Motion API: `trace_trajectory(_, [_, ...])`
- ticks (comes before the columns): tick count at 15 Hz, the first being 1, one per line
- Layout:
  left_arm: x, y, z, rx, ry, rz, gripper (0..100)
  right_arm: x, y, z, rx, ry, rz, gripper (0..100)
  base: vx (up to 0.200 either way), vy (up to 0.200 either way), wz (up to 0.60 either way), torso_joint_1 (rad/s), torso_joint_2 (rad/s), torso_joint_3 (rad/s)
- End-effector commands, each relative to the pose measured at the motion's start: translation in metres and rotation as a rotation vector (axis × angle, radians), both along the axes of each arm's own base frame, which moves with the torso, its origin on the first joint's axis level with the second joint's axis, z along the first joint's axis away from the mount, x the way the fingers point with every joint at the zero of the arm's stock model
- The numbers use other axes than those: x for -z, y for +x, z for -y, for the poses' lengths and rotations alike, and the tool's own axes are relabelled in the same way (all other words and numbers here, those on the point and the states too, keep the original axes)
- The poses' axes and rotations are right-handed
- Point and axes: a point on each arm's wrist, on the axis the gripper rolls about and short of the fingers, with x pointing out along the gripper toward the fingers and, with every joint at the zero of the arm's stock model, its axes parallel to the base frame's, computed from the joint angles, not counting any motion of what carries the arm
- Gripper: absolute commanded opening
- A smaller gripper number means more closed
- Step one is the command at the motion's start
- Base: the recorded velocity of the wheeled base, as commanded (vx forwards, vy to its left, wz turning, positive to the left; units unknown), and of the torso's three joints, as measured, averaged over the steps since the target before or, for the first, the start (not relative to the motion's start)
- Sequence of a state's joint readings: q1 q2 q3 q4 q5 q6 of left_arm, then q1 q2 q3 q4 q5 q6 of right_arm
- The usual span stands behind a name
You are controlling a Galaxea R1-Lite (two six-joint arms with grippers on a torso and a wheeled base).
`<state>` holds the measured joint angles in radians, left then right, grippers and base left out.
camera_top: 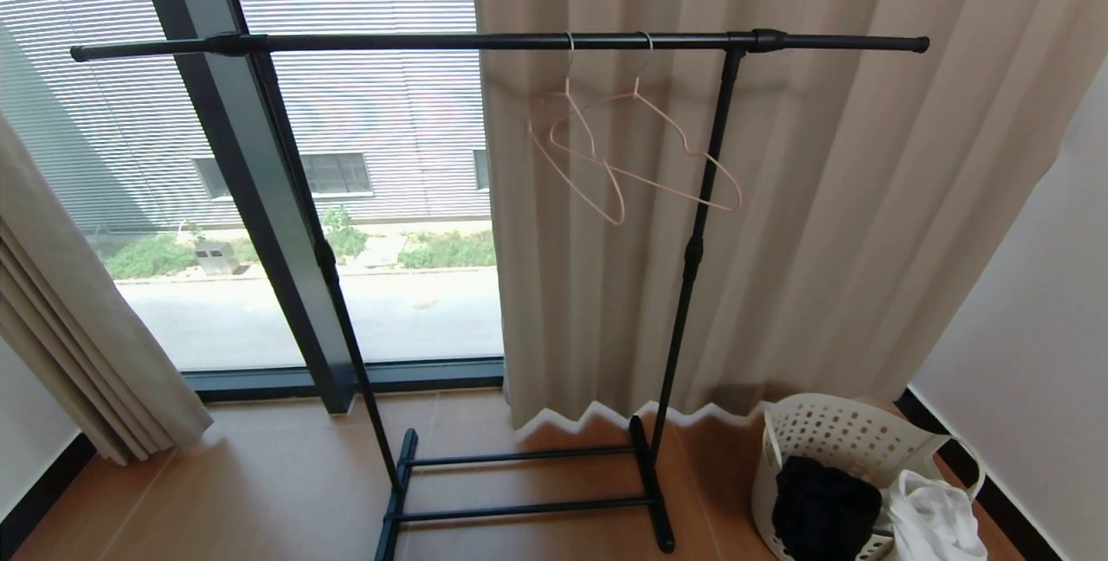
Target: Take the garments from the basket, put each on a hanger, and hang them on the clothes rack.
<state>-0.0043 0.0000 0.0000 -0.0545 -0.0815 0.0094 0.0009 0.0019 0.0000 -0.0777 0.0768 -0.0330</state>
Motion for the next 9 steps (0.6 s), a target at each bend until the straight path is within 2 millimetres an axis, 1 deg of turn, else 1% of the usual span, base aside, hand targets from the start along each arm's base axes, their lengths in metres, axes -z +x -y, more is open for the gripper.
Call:
trace_trajectory(1, [-0.0001,0.0001,0.0000,0.000,0.000,-0.001,100,-0.0001,0.0001,0.0000,-0.001,0.001,-0.001,100,0.000,0.000,0.00,-0.198,0.52,0.330])
trace_trajectory(4, [-0.0001,0.0001,0.0000,-0.001,0.000,-0.001,100,-0.0001,0.0001,0.0000,-0.001,-0.001,-0.001,100,0.000,0.000,0.00,-0.188,0.52,0.331])
trace_trajectory(9, [-0.0001,0.0001,0.0000,0.000,0.000,-0.001,100,0.0000,0.0000,0.0000,-0.001,0.001,0.001,100,0.000,0.000,0.00,-0.153,0.50,0.335])
